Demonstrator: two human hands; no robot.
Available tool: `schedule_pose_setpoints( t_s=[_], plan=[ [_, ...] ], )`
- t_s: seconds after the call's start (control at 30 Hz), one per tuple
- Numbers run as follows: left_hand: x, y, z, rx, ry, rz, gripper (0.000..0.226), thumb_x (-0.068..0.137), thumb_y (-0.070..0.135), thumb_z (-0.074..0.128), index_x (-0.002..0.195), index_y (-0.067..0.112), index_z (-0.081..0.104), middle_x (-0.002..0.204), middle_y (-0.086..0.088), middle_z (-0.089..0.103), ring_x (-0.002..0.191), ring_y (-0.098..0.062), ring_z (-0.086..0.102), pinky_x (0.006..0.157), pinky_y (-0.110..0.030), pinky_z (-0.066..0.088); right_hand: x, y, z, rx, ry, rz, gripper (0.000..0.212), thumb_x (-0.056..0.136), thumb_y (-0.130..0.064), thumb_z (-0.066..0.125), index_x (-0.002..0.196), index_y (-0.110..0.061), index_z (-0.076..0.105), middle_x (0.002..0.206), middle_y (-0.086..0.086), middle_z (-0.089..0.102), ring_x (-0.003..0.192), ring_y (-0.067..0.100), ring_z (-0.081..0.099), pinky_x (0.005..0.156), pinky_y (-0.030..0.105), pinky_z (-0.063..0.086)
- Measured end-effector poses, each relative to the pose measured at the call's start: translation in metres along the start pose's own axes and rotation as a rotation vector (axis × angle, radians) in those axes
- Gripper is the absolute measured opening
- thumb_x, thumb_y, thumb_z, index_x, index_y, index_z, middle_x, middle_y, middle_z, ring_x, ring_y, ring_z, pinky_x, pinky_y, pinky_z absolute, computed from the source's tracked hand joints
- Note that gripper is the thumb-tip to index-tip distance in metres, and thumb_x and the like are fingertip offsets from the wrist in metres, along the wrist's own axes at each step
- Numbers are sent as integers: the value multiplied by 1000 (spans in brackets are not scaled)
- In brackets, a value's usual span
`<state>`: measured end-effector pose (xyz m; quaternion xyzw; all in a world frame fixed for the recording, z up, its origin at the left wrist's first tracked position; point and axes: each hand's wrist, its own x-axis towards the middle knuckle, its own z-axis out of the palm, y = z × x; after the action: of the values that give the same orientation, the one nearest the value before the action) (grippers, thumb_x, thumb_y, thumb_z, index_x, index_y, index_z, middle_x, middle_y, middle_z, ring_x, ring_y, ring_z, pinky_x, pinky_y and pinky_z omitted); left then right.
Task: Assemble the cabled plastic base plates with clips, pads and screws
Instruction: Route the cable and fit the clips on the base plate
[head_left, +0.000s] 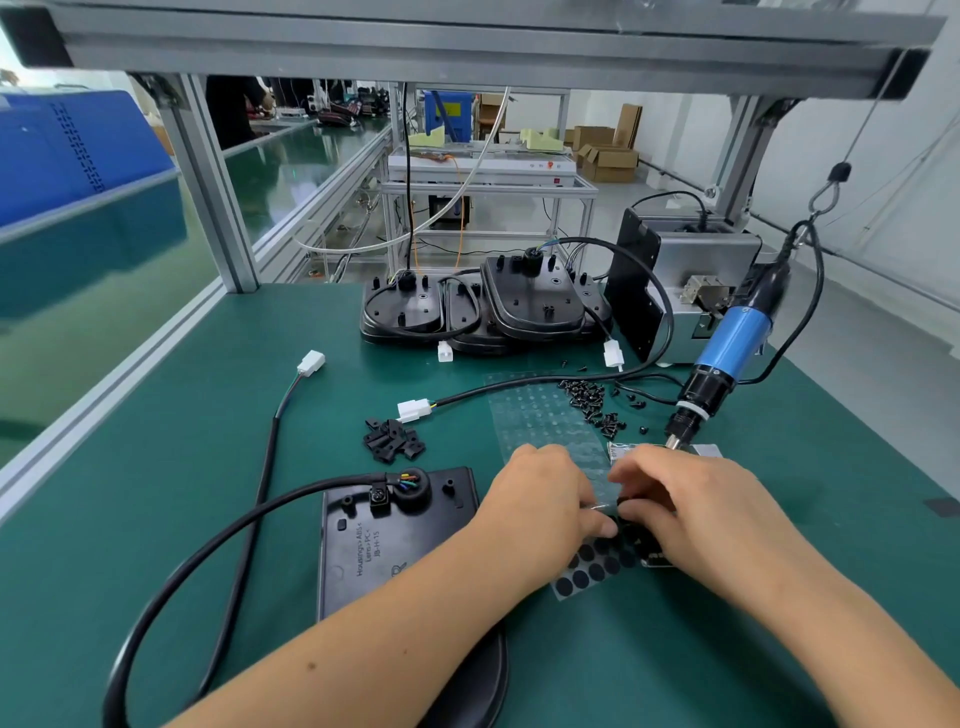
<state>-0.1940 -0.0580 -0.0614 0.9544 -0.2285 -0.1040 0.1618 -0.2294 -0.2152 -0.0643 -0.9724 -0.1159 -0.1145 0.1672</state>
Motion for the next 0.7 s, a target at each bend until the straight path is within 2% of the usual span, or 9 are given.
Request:
schedule_pose_setpoints(
  t_s=[0.07, 0.13, 0.2, 0.37, 0.57, 0.7],
  plan=[
    [0, 0, 0, -7, 2, 1, 41, 90, 43, 56, 113, 11, 69, 126, -7, 53, 119, -27, 40, 99, -37, 37, 3, -1, 0, -46, -22, -17, 17, 77, -19, 75, 78, -31, 63, 76, -17, 64, 71, 5, 55, 62, 18, 40],
    [0, 0, 0, 0, 1, 4, 41, 91, 43, 57, 113, 11, 69, 126, -8, 53, 118, -27, 41, 98, -36, 37, 5, -1, 1, -84, -23, -13, 26, 75, -19, 75, 69, -35, 56, 71, -16, 61, 63, 3, 49, 57, 12, 33],
    [0, 0, -1, 22, -4, 14, 40, 91, 42, 56, 113, 11, 69, 126, -7, 53, 118, -27, 42, 97, -34, 37, 4, -2, 2, -107, 8, 7, 32, 69, -15, 78, 64, -34, 52, 64, -17, 58, 56, -6, 42, 52, 8, 25],
    [0, 0, -2, 41, -10, 25, 41, 93, 42, 53, 116, 11, 68, 127, -7, 52, 118, -26, 42, 96, -32, 35, 0, -9, 2, -121, 61, 25, 40, 54, -9, 87, 59, -30, 53, 54, -17, 55, 51, -11, 32, 46, 9, 15],
    [-1, 0, -2, 1, -4, 14, 40, 92, 42, 54, 113, 11, 69, 126, -6, 53, 119, -26, 43, 96, -33, 38, -1, -5, 6, -89, 112, 22, 36, 58, -9, 85, 60, -29, 56, 56, -16, 56, 52, -9, 38, 46, 8, 17],
    [-1, 0, -2, 11, -6, 16, 40, 92, 43, 53, 111, 12, 69, 125, -6, 53, 119, -26, 43, 97, -34, 38, -2, 1, 7, -30, 90, 22, 29, 68, -14, 81, 67, -30, 56, 62, -17, 59, 59, -4, 50, 49, 9, 28]
  ],
)
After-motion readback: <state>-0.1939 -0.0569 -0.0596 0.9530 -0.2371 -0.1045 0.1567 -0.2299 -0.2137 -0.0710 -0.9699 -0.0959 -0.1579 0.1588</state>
